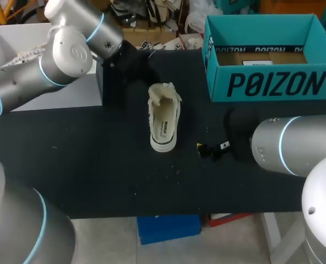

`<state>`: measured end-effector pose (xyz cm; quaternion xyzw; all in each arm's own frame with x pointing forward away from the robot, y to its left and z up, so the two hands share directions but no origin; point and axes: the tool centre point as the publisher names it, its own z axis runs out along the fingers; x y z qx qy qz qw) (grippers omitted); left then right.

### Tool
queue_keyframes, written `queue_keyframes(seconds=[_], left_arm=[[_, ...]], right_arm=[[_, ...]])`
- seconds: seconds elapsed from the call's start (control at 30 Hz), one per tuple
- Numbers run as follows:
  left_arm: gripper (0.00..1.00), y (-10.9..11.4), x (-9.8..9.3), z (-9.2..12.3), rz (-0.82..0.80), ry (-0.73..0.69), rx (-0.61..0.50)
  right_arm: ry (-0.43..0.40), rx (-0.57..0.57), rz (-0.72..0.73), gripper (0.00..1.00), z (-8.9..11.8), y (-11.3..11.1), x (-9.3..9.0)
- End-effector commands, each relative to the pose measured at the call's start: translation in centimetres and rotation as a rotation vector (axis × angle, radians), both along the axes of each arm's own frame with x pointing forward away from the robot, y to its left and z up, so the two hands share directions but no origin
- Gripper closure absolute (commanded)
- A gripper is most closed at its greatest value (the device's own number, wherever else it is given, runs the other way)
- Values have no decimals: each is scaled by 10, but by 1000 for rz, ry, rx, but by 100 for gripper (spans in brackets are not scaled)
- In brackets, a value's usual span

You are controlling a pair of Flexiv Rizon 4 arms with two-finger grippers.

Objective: Take the shoe out of the shoebox, open the shoe tongue, remove and reinsert the insole, then place the shoe into the shoebox

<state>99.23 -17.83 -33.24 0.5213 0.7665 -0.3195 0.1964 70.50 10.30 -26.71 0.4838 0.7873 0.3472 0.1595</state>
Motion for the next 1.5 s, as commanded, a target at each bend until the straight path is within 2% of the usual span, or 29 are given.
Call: queue_keyframes(seconds=[0.03, 0.17, 0.27, 0.6, 0.8, 0.97, 1.17, 1.33, 1.5], left_arm=[[100, 9, -18, -5, -19, 6, -12], [100, 15, -31, -8, -20, 11, -11], [100, 15, -34, -10, -31, 15, 8], [100, -4, -40, -10, -101, -3, 73], [100, 4, -24, 3, -83, -46, 95], [100, -7, -19, 2, -109, -55, 101], [100, -21, -25, -11, -165, -37, 137], [100, -31, -35, -32, -233, -4, 226], [100, -33, -41, -48, -258, 28, 266]], right_arm=[[-4, 2, -2, 0, -2, 1, 0], [-4, 2, -2, 0, -2, 1, 0], [-4, 2, -2, 0, -2, 1, 0], [-4, 2, -2, 0, -2, 1, 0], [-4, 2, -2, 0, -2, 1, 0], [-4, 2, -2, 0, -2, 1, 0], [-4, 2, -2, 0, -2, 1, 0], [-4, 2, -2, 0, -2, 1, 0], [-4, 2, -2, 0, -2, 1, 0]])
